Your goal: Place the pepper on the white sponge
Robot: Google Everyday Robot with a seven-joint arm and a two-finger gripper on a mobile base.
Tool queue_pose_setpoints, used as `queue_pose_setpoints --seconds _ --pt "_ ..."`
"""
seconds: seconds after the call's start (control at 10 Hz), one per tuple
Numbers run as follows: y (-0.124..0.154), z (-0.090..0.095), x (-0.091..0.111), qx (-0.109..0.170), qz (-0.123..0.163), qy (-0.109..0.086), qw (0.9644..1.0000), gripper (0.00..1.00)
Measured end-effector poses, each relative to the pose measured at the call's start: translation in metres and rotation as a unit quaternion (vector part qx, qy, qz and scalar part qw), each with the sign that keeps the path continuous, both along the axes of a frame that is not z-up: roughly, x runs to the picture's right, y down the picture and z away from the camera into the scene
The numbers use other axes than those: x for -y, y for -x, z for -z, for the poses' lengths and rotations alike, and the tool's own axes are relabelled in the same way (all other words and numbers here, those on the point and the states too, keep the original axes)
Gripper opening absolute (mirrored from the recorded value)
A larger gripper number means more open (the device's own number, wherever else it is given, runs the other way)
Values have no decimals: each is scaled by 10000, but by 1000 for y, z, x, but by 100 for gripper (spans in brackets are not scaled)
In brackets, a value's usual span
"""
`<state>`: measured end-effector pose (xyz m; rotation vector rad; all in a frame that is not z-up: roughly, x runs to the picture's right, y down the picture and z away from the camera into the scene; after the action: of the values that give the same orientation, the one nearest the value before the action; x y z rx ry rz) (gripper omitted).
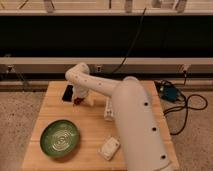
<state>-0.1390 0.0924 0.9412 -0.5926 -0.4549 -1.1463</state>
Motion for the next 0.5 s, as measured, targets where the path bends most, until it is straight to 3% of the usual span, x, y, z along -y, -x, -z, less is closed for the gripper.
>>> queue_pose_setpoints --seconds 0.5 --pt "-4 4 -4 19 76 -15 10000 20"
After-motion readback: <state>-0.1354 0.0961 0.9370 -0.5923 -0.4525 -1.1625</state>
